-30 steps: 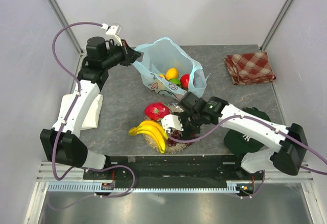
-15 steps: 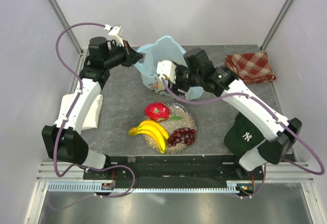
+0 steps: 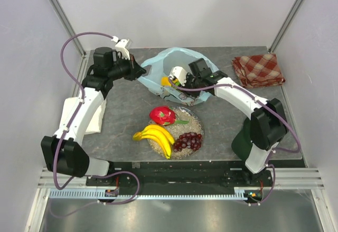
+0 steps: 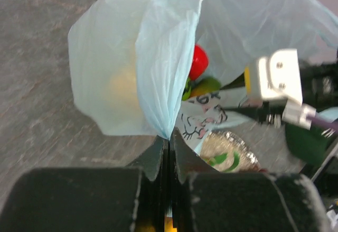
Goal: Take the fake fruits out of the plastic bag
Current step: Take out the fake fruit from the plastic bag.
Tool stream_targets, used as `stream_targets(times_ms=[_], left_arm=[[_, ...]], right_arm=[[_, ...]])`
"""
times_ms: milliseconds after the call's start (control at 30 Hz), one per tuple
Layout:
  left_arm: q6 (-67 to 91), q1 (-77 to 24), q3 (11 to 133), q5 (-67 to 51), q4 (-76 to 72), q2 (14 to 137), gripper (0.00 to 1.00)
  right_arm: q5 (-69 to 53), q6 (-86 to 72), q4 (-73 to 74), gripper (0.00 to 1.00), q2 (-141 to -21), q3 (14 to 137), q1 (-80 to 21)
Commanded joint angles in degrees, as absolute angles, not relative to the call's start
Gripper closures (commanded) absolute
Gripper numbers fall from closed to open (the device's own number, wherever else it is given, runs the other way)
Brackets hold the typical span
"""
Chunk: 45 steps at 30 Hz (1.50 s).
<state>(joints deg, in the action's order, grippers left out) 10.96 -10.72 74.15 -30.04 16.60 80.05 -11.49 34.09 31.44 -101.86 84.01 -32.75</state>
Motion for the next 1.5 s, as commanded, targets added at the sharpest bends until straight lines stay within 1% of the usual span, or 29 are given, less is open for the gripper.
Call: stream_targets(times_ms=[0, 167, 300, 400, 500, 633, 733, 800, 833, 900, 1133, 1467], left_arm=[[0.10, -10.81, 71.03, -25.93, 22.92, 74.80, 0.98], [-4.21, -10.81, 68.99, -28.20, 24.43, 74.18, 0.98], [-5.18, -10.72, 73.47, -34.35, 27.24, 75.23, 0.98], [-6.76, -10.72, 74.36, -34.81, 30.05, 75.32, 0.98], [-8.35, -10.72, 73.92, -31.82, 33.04, 75.50, 0.98], [-5.20, -10.72, 72.51, -29.79, 32.61, 75.50, 0.98], [-4.04, -10.72, 72.60, -29.62, 31.73, 76.11, 0.98], [-4.13, -10.72, 72.60, -29.71, 31.73, 76.64, 0.98], [-4.04, -10.72, 72.60, -29.79, 31.55, 76.81, 0.98], [-3.61, -10.72, 72.25, -30.32, 31.46, 76.82, 0.98], [-2.02, -10.72, 69.79, -31.11, 30.32, 75.67, 0.98], [-0.53, -9.67, 69.79, -31.46, 29.80, 75.06, 0.98]], right_arm=[[-10.72, 34.54, 29.00, 0.55, -96.68, 80.51, -31.03], [-12.48, 32.80, 25.59, 0.53, -98.08, 81.56, -31.03], [-15.99, 29.45, 20.75, 0.52, -101.68, 86.74, -31.03], [-16.69, 27.08, 19.95, 0.52, -106.68, 92.01, -31.29], [-17.40, 26.28, 20.30, 0.45, -113.53, 96.84, -31.81], [-18.72, 25.58, 21.96, 0.39, -119.26, 101.94, -32.43], [-18.98, 21.20, 22.41, 0.26, -122.95, 105.71, -32.78], [-18.46, 14.64, 22.41, 0.02, -126.02, 108.44, -32.78], [-16.72, 12.42, 22.50, 0.02, -127.08, 111.15, -32.78], [-15.91, 9.15, 22.24, 0.02, -128.58, 112.76, -32.78], [-10.47, 1.07, 21.00, 0.02, -130.95, 114.43, -33.14], [-7.74, -4.22, 23.55, 0.02, -136.84, 117.24, -34.19]])
